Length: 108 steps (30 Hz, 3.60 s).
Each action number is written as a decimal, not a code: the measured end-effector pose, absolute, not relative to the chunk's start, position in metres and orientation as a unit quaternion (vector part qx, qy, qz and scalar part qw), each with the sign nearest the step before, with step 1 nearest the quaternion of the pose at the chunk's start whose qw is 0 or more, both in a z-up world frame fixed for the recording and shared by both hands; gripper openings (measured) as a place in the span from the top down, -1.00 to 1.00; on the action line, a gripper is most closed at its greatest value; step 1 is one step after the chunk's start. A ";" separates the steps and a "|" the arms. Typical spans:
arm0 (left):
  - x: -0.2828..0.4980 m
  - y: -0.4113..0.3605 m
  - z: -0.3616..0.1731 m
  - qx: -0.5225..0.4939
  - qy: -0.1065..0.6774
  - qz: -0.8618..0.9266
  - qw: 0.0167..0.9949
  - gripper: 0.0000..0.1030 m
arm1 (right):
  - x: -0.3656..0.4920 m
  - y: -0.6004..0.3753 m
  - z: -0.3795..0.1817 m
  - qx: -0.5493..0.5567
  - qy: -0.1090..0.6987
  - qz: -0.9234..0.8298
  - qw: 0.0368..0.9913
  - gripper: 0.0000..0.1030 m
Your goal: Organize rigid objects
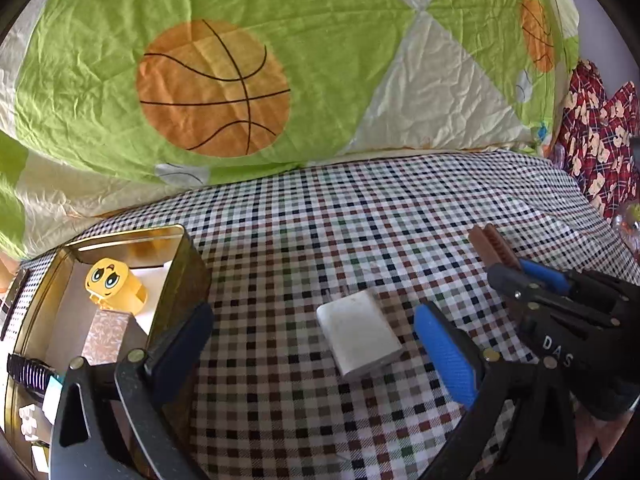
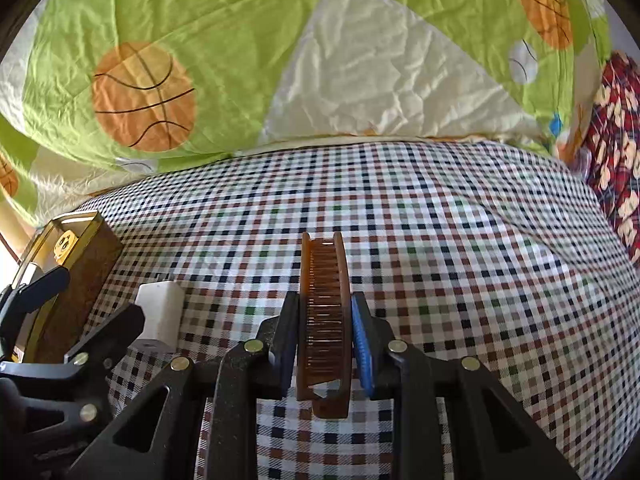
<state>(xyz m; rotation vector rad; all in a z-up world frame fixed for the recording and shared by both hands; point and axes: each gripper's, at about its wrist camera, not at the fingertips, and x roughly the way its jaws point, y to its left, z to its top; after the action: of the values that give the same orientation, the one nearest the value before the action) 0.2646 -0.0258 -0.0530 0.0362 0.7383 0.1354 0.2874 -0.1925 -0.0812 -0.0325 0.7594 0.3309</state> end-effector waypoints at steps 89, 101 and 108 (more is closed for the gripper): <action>0.188 -0.035 -0.028 0.007 0.230 0.029 0.973 0.28 | 0.203 -0.181 -0.043 -0.043 0.193 0.193 0.961 0.47; 0.183 -0.029 -0.027 -0.006 0.232 0.011 0.973 0.47 | 0.196 -0.182 -0.041 -0.043 0.181 0.192 0.964 0.47; 0.178 -0.017 -0.039 -0.031 0.293 -0.017 0.955 -0.10 | 0.193 -0.183 -0.042 -0.042 0.191 0.198 0.960 0.47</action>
<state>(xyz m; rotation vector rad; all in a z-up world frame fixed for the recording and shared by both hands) 0.1781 -0.0169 -0.0388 -0.0628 0.5952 -0.0351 0.1931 -0.1832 -0.0422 -0.0851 0.3872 0.4012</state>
